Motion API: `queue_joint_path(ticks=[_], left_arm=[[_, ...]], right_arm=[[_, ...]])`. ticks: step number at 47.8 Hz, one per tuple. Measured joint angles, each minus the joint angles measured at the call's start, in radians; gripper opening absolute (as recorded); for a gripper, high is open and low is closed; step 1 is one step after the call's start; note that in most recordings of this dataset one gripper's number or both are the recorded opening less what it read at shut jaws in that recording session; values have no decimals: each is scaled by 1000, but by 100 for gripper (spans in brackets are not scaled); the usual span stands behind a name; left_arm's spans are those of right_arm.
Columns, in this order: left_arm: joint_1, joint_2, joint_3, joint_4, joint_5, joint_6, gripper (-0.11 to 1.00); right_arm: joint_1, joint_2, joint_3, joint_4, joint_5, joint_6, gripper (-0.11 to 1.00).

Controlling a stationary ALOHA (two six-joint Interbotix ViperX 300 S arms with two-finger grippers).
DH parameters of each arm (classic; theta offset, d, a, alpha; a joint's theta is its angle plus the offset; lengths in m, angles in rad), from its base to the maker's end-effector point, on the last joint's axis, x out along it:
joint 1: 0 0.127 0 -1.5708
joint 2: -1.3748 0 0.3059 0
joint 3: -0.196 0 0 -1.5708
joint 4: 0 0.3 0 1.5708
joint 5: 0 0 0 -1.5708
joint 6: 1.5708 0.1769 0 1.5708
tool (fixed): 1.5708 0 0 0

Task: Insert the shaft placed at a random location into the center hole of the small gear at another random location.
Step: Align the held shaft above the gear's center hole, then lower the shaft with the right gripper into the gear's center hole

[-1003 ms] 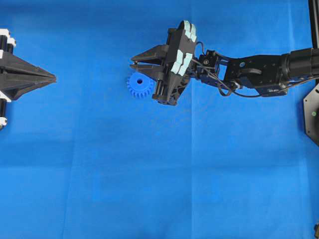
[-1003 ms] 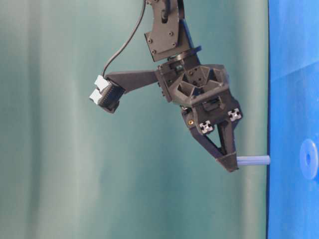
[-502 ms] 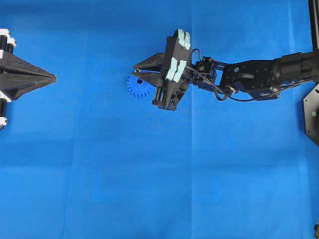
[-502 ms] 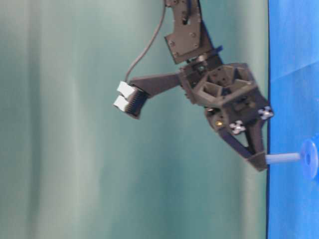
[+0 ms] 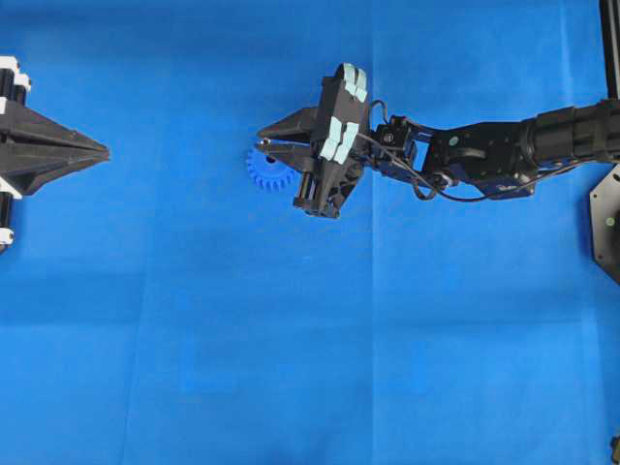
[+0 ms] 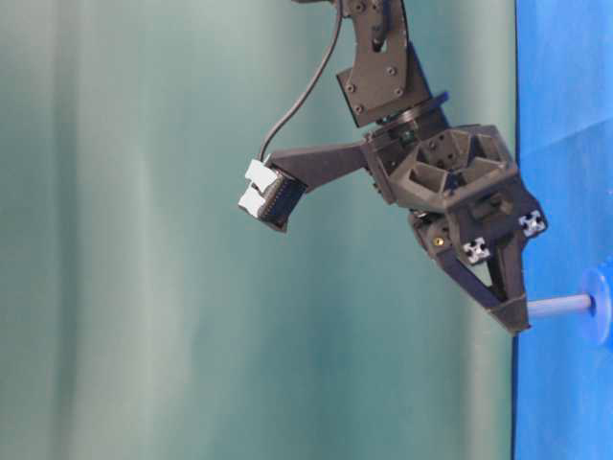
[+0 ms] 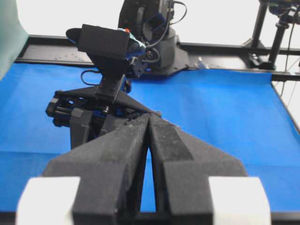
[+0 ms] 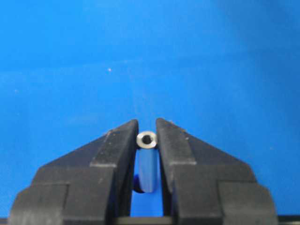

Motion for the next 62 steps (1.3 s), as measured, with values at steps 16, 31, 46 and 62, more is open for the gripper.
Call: queue_joint_path(ticks=[16, 31, 46, 62], left_arm=[[0, 0, 0, 0, 0, -6, 0], [0, 0, 0, 0, 0, -14, 0], [0, 0, 0, 0, 0, -15, 0], [0, 0, 0, 0, 0, -14, 0]], right_arm=[[0, -44, 0, -3, 0, -6, 2], [8, -84, 6, -14, 2, -6, 2], [9, -11, 6, -2, -20, 0, 2], [14, 31, 5, 29, -38, 5, 2]])
